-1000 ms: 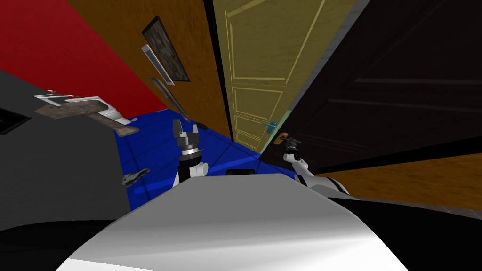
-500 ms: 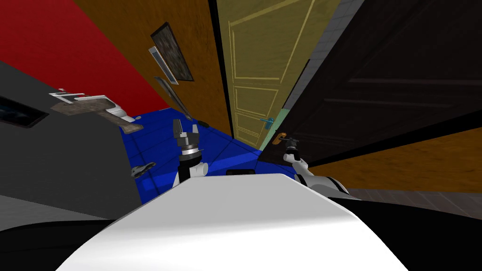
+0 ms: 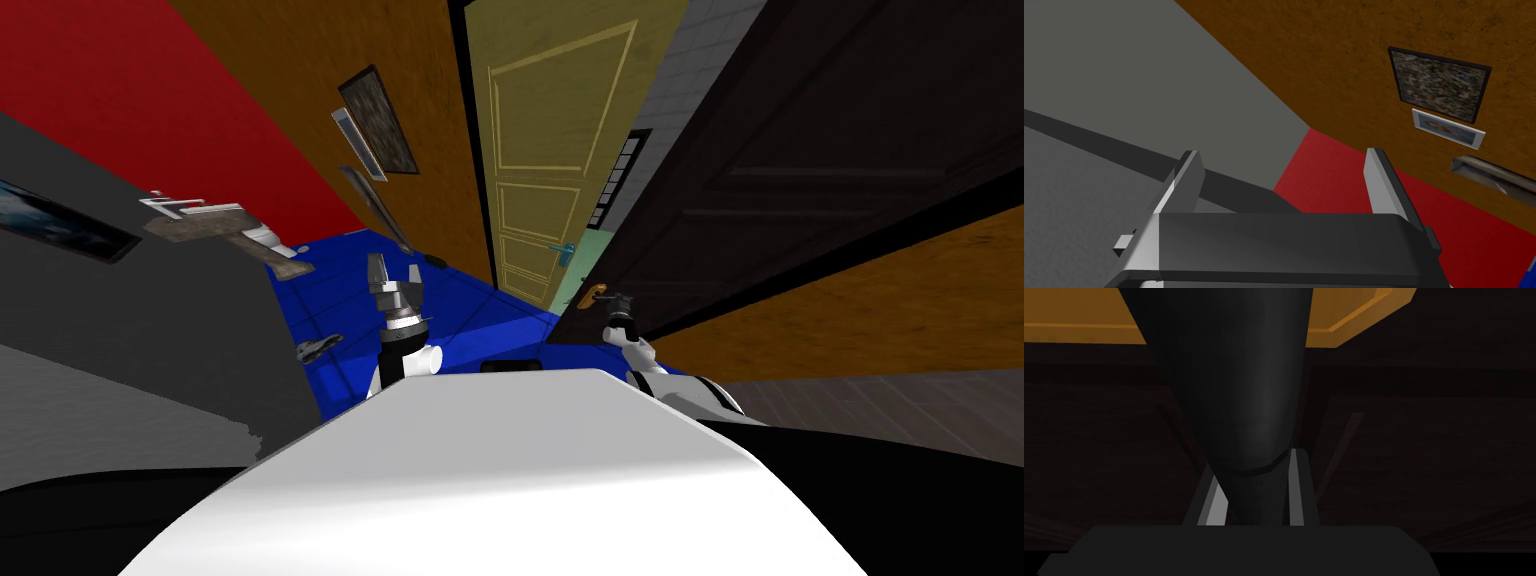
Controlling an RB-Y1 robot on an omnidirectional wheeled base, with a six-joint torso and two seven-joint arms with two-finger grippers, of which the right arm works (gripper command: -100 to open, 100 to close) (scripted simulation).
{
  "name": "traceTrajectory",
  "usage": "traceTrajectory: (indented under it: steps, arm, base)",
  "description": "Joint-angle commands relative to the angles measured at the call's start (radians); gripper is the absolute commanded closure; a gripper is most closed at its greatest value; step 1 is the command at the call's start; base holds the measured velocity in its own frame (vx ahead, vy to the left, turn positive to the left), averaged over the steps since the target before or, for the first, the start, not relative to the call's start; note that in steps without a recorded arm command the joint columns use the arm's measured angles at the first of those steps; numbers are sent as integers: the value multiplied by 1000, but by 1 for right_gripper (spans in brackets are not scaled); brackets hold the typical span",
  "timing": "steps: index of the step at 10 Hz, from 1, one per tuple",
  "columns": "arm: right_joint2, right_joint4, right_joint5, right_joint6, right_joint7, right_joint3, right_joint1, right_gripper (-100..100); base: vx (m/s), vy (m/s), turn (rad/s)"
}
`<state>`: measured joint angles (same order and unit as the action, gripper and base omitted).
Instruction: Pull the door open
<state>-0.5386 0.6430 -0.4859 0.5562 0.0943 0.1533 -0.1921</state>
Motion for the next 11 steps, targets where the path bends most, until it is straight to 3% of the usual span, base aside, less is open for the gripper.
traceTrajectory:
  steps: [1,8,11]
  arm:
    - [-9,9,-4,-4,-3,11,10,100]
    - [-17,9,-3,-4,10,-2,12,100]
    - [-30,11,-3,-3,33,-25,15,100]
  base:
    - [-235,-34,15]
    - [-234,-12,29]
    - [-43,-36,132]
